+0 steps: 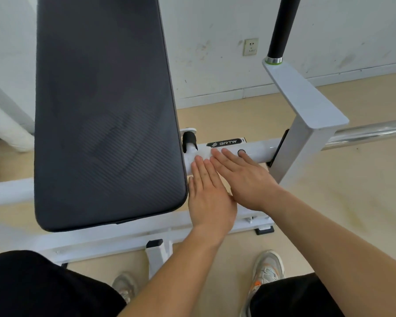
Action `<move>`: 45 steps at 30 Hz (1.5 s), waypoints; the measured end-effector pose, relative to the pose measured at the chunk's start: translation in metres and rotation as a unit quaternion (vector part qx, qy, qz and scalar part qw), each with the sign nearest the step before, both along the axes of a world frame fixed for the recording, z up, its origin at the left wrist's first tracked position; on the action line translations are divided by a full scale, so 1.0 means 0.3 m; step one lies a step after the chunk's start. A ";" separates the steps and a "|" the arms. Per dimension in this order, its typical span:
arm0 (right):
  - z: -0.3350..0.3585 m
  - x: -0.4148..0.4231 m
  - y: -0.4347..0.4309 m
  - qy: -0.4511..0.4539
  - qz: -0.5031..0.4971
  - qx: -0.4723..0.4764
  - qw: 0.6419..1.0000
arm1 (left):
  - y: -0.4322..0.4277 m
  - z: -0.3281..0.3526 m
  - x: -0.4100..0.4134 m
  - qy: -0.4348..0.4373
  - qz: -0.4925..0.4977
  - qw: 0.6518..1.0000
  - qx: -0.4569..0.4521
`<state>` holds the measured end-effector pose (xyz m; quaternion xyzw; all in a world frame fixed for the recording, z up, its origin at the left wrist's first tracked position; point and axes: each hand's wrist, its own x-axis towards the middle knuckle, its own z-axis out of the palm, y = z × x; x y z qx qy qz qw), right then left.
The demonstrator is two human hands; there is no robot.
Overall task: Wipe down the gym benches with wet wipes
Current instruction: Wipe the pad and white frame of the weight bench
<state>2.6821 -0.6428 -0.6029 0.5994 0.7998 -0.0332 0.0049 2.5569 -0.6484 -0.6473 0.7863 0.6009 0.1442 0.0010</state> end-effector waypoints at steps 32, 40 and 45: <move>-0.154 0.061 -0.091 -0.049 -0.067 0.131 0.988 | 0.006 -0.067 -0.075 0.006 -0.091 0.996 0.015; -0.225 -0.076 -0.124 0.152 -0.239 0.105 0.953 | 0.104 0.115 -0.043 0.151 -0.206 0.966 -0.043; -0.276 -0.178 -0.087 0.288 -0.341 0.120 0.887 | 0.262 0.235 -0.035 0.297 -0.346 0.888 -0.060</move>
